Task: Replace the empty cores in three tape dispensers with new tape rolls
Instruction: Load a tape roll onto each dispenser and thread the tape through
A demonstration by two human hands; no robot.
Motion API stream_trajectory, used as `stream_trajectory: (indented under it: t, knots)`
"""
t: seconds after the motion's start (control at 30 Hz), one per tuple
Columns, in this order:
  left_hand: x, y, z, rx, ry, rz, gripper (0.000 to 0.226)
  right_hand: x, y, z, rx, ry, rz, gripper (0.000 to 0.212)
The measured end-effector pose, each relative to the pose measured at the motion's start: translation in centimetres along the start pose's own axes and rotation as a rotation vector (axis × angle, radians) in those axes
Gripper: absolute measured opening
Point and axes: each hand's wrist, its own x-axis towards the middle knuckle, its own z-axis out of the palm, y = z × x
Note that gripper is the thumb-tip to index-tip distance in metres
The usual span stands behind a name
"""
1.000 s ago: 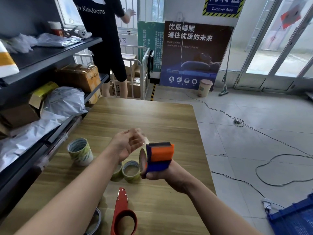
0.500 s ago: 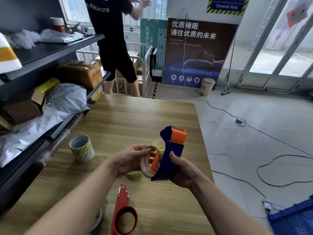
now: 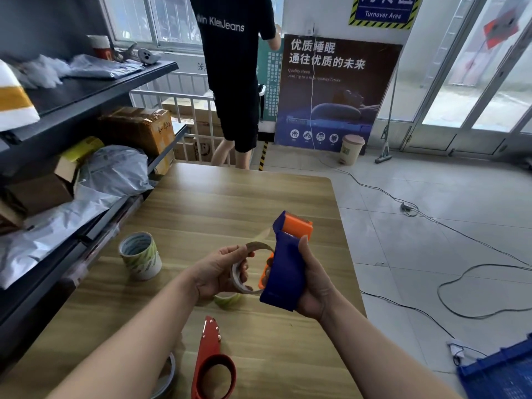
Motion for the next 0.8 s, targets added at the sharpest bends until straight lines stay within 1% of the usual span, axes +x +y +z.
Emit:
stream_trajectory:
  t: [0.1, 0.17, 0.23, 0.33, 0.43, 0.5, 0.57, 0.6, 0.7, 0.77, 0.8]
  knots:
    - [-0.3, 0.3, -0.2, -0.018, 0.001, 0.001, 0.067, 0.6, 0.2, -0.1, 0.004, -0.011, -0.017, 0.080]
    - [-0.5, 0.5, -0.1, -0.015, 0.020, 0.019, 0.072, 1.2, 0.4, -0.1, 0.003, 0.012, -0.049, 0.084]
    - [-0.6, 0.6, 0.0, -0.010, 0.059, 0.044, 0.078, 1.6, 0.7, 0.0, 0.018, 0.055, -0.091, 0.087]
    - [-0.6, 0.7, 0.2, -0.024, 0.120, 0.073, 0.084, 1.9, 0.9, 0.5, 0.058, 0.131, -0.147, 0.084]
    - [-0.4, 0.9, 0.2, -0.026, 0.175, 0.090, 0.086, 2.2, 1.0, 1.2, 0.083, 0.212, -0.221, 0.079]
    - [-0.3, 1.0, 0.2, -0.029, 0.213, 0.115, 0.085, 2.4, 1.0, 1.4, 0.121, 0.244, -0.256, 0.080]
    - [-0.4, 1.2, 0.3, -0.044, 0.247, 0.142, 0.080, 2.5, 1.1, 1.7, 0.126, 0.244, -0.270, 0.080]
    - [-0.5, 1.3, 0.4, -0.060, 0.270, 0.157, 0.073, 2.6, 1.2, 1.7, 0.114, 0.238, -0.272, 0.080]
    - [-0.7, 1.7, 0.6, -0.185, 0.384, 0.225, 0.043, 2.9, 1.2, 1.6, 0.086, 0.239, -0.277, 0.080]
    - [-0.9, 2.0, 0.4, -0.236, 0.470, 0.256, 0.031, 2.9, 1.2, 1.3, 0.077, 0.247, -0.292, 0.084]
    - [-1.0, 2.1, 0.3, -0.223, 0.511, 0.266, 0.027, 2.9, 1.2, 1.1, 0.081, 0.239, -0.293, 0.084]
